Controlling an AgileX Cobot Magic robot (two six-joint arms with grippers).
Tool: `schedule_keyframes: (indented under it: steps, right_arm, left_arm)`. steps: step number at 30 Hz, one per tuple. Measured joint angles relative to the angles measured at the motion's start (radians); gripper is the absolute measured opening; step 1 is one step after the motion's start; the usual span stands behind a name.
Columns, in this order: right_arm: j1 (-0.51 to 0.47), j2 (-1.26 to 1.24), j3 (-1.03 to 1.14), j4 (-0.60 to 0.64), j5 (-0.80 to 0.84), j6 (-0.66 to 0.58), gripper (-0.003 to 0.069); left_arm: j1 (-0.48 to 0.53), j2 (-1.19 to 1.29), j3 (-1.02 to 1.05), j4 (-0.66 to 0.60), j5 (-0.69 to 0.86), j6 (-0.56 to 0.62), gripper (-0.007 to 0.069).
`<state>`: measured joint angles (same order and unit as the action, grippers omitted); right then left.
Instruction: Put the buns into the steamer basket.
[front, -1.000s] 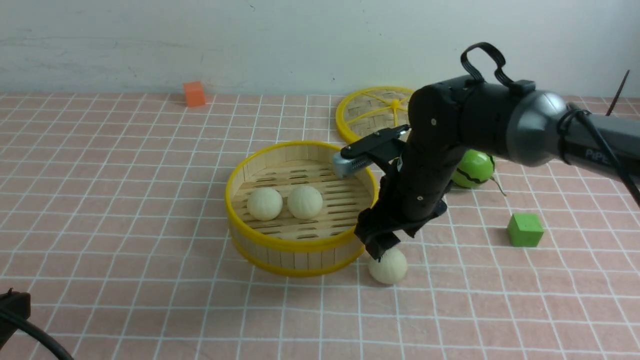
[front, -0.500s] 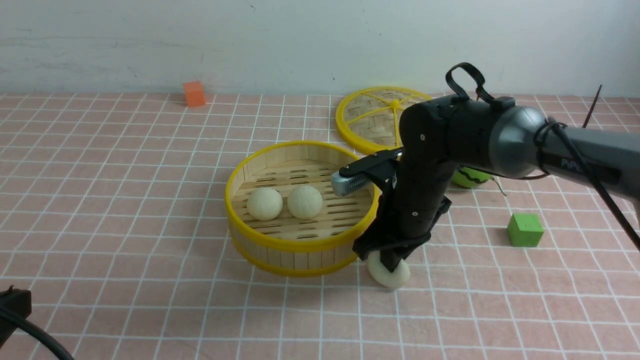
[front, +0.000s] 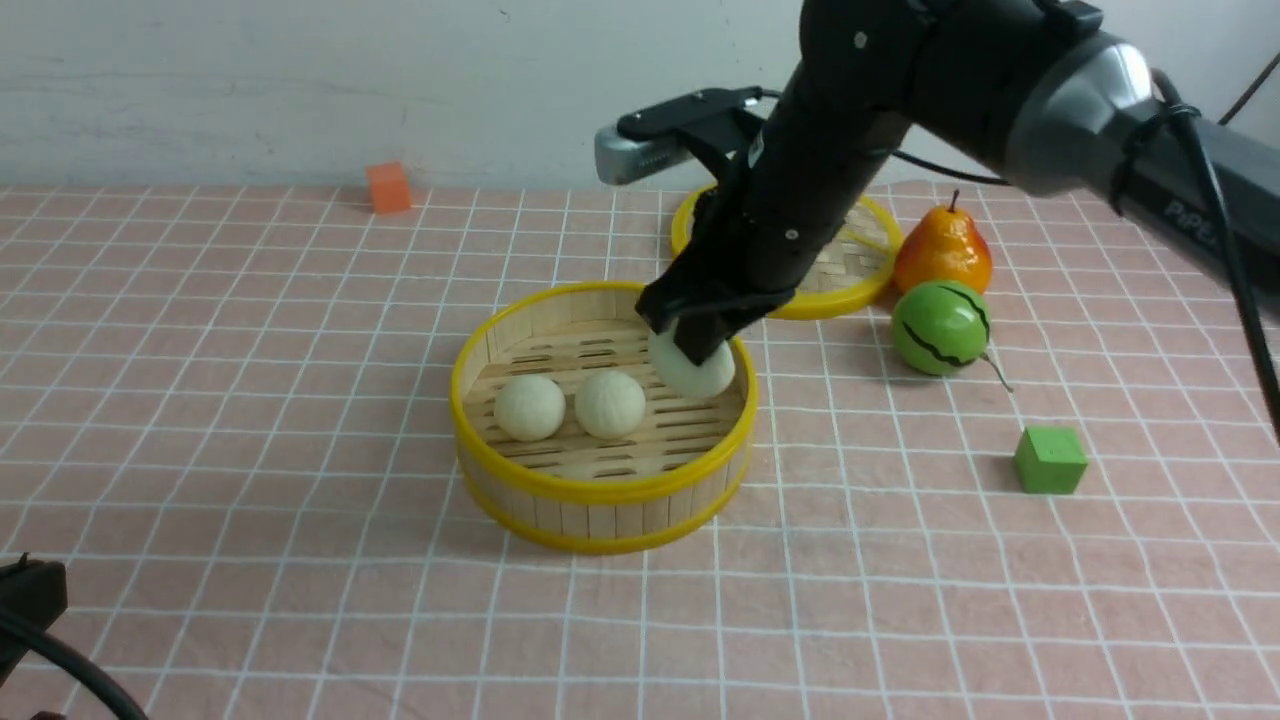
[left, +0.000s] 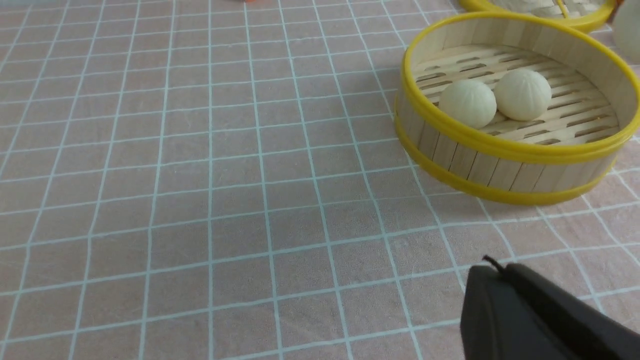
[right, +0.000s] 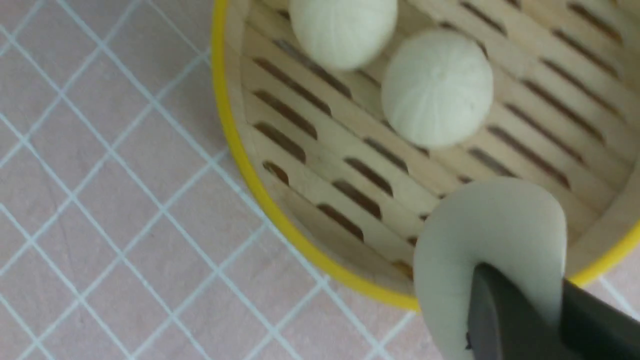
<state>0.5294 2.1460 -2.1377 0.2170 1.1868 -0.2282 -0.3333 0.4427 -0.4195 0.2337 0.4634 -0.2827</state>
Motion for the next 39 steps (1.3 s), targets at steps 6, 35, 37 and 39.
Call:
schedule_keyframes:
  steps: [6,35,37,39]
  right_arm:
    - [0.022,0.098,-0.02,-0.105,-0.07,-0.003,0.0019]
    - [0.001,-0.022,-0.193,-0.153,0.04,0.041,0.0591]
    - [0.001,-0.098,-0.234,-0.154,0.058,0.041,0.0505]
    - [0.001,-0.184,-0.241,-0.167,0.063,0.057,0.04]
  left_arm:
    - [0.0,0.0,0.0,0.0,0.003,-0.001,0.0001]
    - [0.0,0.0,0.001,0.0,0.005,-0.001,0.0018]
    - [0.0,0.0,0.001,0.0,0.005,-0.001,0.0018]
    - [0.0,0.0,0.001,0.0,0.005,-0.001,0.0019]
